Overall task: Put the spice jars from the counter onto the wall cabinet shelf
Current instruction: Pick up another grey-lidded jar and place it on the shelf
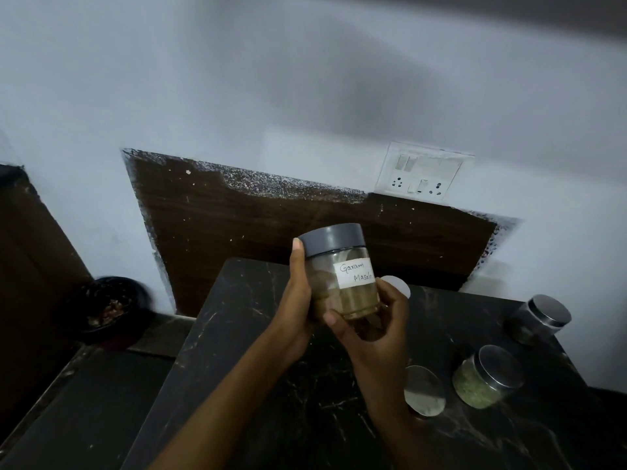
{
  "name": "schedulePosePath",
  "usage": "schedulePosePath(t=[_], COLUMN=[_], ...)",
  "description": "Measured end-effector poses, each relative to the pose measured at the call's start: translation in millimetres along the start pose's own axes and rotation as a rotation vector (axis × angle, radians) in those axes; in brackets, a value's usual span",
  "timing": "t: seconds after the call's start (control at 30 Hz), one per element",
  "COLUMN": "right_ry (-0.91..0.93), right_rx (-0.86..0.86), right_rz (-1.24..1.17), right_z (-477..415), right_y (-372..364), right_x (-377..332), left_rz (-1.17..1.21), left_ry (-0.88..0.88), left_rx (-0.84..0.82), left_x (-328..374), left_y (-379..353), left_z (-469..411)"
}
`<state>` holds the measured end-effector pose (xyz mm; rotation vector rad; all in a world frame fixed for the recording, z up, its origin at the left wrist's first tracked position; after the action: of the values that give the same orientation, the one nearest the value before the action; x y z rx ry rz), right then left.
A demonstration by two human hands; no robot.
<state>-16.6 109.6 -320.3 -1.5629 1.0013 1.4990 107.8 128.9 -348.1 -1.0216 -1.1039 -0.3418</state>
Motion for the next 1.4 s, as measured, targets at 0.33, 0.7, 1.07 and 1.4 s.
schedulePosePath(t=[0.33,0.7,1.07,1.4], right_ry=[0.038,0.152,0.381,0.77], right_rx=[0.067,0.108,0.234,0.386], right_rz=[0.104,0.252,0.097,-0.042], right_z=[4.1,-6.3,-45.1,-77.5], right_y=[4.1,7.8,34.5,63.3], right_x=[-7.0,-45.4,-158.0,-311.8], left_rz=[-0.016,-0.084,-0.349,-0.882], left_ry=[0.036,-0.122,-0.342,-1.346], left_rx=[-0.009,-0.022,-0.321,-0.254], left_x=[1.0,37.7,157.6,309.4], left_y=[-5.8,-33.9,-125.6,-212.2], left_z=[-1.7,-8.1,-27.6,0.7])
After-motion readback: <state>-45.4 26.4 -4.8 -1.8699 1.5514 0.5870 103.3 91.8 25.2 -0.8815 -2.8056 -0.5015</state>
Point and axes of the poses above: each hand's wrist, its own z-axis away from the middle knuckle, its own y-axis out of the back of the hand, x = y × z, the point moved 7 cm from there along -z, towards the middle knuckle, and after that the axes turned 10 degrees about -y, right-handed, at the moved point
